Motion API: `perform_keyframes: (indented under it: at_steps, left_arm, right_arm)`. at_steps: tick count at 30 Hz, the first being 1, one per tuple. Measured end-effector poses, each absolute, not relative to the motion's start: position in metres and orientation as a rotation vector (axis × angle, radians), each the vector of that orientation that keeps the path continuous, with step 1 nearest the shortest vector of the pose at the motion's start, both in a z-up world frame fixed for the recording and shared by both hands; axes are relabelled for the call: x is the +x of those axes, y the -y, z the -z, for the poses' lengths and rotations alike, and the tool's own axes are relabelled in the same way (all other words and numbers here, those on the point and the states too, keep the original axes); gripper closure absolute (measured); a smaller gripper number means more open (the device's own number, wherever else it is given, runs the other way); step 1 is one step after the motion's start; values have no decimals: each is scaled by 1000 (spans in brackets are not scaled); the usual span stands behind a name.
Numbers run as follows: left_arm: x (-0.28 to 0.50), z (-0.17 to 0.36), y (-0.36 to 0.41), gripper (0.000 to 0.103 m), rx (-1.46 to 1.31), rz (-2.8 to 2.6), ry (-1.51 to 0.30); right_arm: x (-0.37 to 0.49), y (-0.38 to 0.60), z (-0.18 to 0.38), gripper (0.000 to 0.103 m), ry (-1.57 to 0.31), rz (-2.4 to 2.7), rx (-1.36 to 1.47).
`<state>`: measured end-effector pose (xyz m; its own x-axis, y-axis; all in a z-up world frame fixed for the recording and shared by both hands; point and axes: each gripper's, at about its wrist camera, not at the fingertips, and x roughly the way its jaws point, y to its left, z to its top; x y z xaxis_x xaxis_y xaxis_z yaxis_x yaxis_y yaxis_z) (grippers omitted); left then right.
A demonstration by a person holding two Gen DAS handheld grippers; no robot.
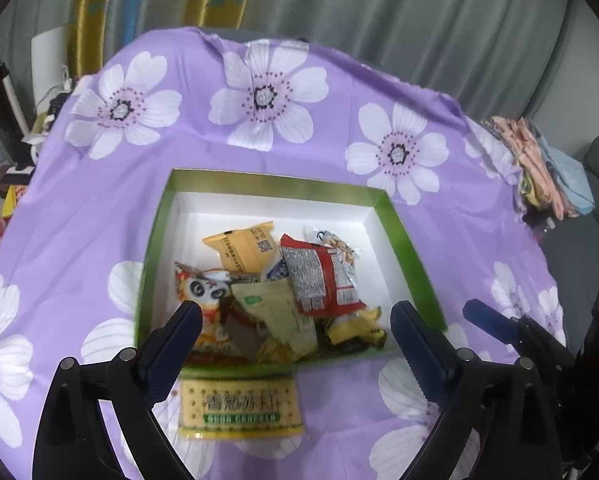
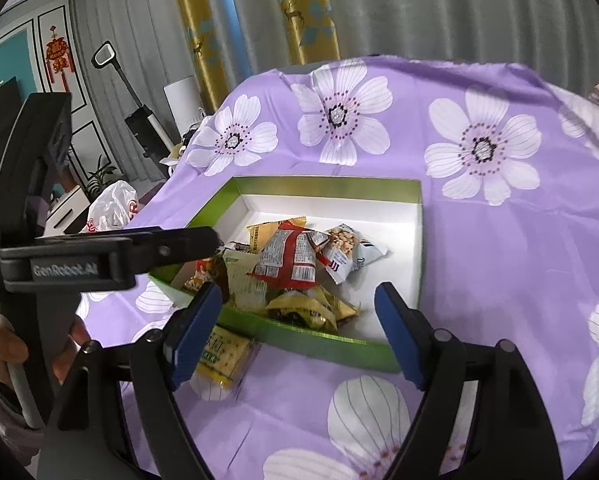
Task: Organize snacks
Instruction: 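Move the left tool toward the yellow soda cracker pack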
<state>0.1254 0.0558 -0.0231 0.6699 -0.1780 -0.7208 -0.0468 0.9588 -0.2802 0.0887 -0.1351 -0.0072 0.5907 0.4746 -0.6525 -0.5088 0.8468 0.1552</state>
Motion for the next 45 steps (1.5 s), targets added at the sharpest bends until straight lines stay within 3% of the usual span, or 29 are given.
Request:
perform_keyframes:
  at_steps: [20,45]
  left_arm:
    - [-11,-17,-51,5,-244,50,-711]
    - [-49,0,-69,5,-308,-7,-753]
  right_arm:
    - [-12,154,-24,16,-712,-603,-1]
    - [-34,134,-19,15,-725,-642,-26]
